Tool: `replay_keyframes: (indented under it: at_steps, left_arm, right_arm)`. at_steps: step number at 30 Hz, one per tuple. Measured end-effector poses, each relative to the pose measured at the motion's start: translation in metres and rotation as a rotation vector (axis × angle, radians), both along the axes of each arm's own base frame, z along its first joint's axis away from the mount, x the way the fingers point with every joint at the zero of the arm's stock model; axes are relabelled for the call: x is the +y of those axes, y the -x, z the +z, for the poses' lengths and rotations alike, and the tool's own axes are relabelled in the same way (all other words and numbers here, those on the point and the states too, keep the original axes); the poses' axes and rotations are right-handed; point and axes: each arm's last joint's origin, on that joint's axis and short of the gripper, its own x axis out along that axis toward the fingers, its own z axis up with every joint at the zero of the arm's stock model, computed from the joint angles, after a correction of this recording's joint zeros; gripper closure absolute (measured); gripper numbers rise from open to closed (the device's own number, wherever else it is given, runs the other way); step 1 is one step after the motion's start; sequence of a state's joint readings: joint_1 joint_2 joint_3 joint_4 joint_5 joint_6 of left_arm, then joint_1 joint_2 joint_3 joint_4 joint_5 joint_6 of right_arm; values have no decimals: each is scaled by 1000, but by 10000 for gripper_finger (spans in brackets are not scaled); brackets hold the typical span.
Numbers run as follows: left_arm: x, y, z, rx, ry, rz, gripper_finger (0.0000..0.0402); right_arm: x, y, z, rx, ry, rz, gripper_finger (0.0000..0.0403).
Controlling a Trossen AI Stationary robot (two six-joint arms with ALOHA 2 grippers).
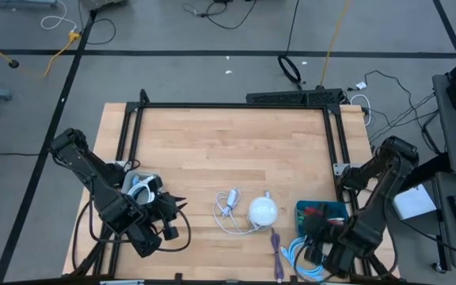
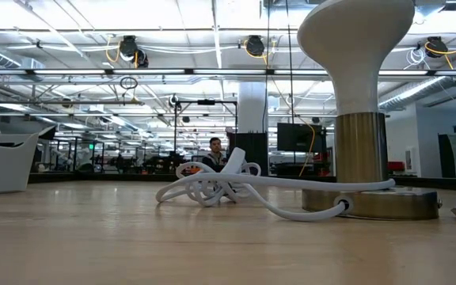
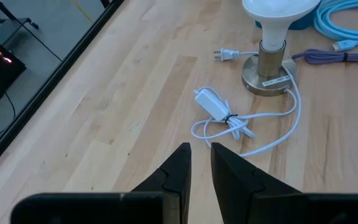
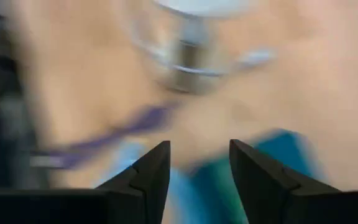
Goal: Pick & Place USB Port
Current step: Put the light blue HDMI cable into the gray bin
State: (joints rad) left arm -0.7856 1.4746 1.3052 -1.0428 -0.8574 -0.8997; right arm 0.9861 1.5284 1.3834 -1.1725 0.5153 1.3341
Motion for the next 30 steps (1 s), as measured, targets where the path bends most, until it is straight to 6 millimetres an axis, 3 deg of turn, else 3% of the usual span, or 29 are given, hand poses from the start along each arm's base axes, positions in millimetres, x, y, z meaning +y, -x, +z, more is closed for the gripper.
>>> replay_keyframes:
  at_steps: [4, 9, 14, 19, 21, 25, 30]
  left_arm:
    - [0, 0, 0, 0, 0, 0, 334]
    - [1, 1, -6, 10, -6, 7, 334]
    - [1, 1, -6, 11, -6, 8, 334]
    - [1, 1, -6, 10, -6, 7, 334]
    - [1, 1, -6, 11, -10, 3, 334]
    - [1, 0, -6, 11, -12, -1, 334]
    - [0, -1, -6, 8, -17, -14, 334]
  right_arm:
    - [27, -17, -4, -38, -277, 80, 242]
    - [54, -22, -36, 205, -488, -39, 241]
    - [67, -8, -70, 552, -493, -197, 235]
    - [61, 16, -78, 806, -359, -395, 220]
    - [57, 22, -76, 788, -309, -437, 213]
    - [57, 21, -72, 568, -287, -485, 198]
    - [57, 20, -74, 531, -314, -564, 175]
